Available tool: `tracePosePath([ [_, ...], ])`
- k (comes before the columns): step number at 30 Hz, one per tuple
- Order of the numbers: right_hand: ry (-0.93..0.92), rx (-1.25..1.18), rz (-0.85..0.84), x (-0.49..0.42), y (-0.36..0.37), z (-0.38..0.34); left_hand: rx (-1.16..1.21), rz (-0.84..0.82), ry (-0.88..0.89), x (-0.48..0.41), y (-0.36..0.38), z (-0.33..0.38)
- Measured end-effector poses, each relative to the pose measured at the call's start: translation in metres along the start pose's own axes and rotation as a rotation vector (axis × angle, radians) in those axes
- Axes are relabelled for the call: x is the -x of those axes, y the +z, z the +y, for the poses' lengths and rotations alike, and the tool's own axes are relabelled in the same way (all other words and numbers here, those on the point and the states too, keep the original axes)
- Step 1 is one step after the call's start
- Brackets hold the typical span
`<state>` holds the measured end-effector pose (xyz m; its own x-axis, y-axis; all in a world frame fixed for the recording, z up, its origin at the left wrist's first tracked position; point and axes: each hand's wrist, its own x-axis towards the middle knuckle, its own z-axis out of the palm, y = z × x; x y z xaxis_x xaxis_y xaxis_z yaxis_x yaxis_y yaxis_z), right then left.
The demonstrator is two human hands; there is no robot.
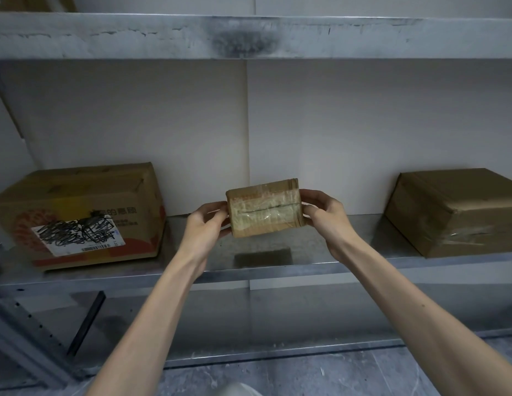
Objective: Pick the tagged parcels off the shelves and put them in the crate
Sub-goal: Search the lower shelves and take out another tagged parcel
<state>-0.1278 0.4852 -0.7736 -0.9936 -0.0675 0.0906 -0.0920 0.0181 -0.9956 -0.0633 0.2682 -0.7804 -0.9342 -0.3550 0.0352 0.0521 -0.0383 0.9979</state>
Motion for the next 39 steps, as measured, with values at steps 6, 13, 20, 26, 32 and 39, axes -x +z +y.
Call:
tracePosePath([
  [6, -0.026, 0.056, -0.061, 0.004, -0.002, -0.006, -0.004, -0.031, 0.003, 0.001, -0.002, 0.005],
  [13, -0.050, 0.027, -0.032, 0.001, -0.001, -0.005, 0.096, 0.007, -0.006, -0.001, -0.002, 0.008],
  [20, -0.064, 0.020, -0.022, 0.001, 0.000, -0.005, 0.145, 0.012, 0.047, -0.002, -0.004, 0.005],
  [26, -0.093, 0.082, -0.054, 0.005, 0.000, -0.002, 0.063, -0.026, 0.084, 0.000, -0.004, 0.003],
  [32, -0.080, 0.110, -0.046, 0.012, 0.002, -0.005, -0.004, -0.003, 0.075, 0.002, -0.009, 0.006],
  [39, -0.110, 0.114, -0.017, 0.017, 0.029, -0.029, -0.014, 0.000, 0.091, -0.003, -0.030, 0.034],
])
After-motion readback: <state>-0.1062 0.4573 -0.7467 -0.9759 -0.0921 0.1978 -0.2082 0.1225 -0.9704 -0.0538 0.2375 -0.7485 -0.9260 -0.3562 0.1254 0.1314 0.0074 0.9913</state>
